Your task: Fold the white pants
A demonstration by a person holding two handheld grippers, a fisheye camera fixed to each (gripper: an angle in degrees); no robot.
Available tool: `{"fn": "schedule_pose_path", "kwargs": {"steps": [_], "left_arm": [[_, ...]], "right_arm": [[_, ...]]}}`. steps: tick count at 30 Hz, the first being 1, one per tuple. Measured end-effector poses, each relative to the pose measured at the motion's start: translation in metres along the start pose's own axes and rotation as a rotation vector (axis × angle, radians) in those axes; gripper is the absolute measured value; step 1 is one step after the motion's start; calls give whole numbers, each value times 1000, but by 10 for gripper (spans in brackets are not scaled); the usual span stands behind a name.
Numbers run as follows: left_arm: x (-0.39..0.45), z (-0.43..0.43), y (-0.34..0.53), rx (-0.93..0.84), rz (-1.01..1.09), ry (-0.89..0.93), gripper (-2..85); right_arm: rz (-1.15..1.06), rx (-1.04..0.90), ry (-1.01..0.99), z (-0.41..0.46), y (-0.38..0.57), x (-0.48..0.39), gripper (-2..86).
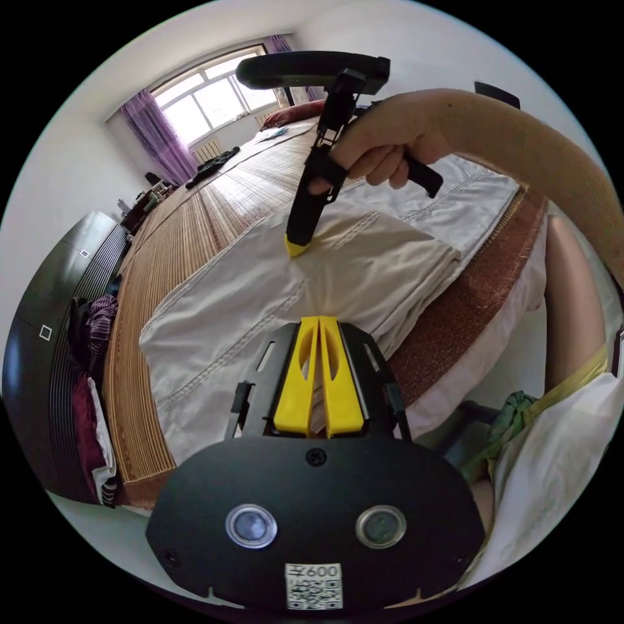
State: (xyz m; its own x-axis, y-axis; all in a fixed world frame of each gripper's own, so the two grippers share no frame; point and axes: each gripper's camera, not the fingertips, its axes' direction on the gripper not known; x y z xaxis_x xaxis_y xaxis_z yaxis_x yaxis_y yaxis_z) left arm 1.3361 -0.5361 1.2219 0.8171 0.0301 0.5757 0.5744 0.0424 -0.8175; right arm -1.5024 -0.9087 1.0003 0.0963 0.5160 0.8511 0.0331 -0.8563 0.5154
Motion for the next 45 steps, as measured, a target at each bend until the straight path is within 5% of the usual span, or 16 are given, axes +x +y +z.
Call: {"fn": "schedule_pose_path", "kwargs": {"steps": [21,27,31,39,42,45], "left_arm": [[-50,-52,-1,11,-8,13,7],[-59,-71,-11,6,-13,25,7],[-61,-85,-19,6,-9,24,7],[-62,-110,-37,3,-2,19,7],[-60,-119,-45,3,5,9,7],[-59,-128,-53,6,3,9,7]], "right_arm": [[81,9,4,-17,-5,-15,-8],[105,51,274,-38,14,-31,-8],[30,90,84,-33,26,-53,-8],[75,89,100,-17,60,-54,-8],[130,118,249,-25,79,-52,-8],[165,107,644,-29,99,-64,-8]]}}
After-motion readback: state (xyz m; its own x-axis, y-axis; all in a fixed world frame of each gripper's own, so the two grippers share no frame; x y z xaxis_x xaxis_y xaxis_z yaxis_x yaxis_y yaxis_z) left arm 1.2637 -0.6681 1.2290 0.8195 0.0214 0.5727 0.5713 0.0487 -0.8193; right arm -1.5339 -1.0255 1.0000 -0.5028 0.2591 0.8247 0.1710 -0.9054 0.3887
